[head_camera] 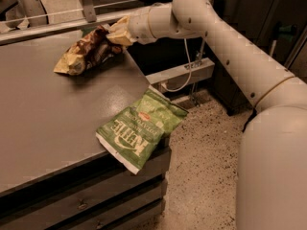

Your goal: Move brown chip bag near sponge

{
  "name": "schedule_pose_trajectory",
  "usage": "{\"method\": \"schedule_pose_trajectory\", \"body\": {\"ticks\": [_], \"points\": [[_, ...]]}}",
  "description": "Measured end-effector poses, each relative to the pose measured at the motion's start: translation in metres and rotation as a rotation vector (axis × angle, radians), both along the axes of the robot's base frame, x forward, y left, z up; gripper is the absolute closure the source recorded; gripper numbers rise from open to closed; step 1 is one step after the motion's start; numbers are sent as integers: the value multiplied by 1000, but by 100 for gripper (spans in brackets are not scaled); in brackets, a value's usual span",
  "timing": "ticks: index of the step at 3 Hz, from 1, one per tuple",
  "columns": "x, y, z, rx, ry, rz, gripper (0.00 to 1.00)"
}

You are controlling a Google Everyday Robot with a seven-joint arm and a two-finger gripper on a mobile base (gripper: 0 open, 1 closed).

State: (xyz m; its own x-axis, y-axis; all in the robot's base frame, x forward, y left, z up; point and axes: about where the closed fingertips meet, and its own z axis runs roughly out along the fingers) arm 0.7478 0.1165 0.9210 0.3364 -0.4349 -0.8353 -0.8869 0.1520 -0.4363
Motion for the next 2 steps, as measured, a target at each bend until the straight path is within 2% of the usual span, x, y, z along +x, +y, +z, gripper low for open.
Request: {"method": "schedule_pose_trajectory", "body": {"ticks": [1,2], "points": [[-25,14,2,-47,-31,67,100],[-43,15,-7,-70,-27,89,82]]}}
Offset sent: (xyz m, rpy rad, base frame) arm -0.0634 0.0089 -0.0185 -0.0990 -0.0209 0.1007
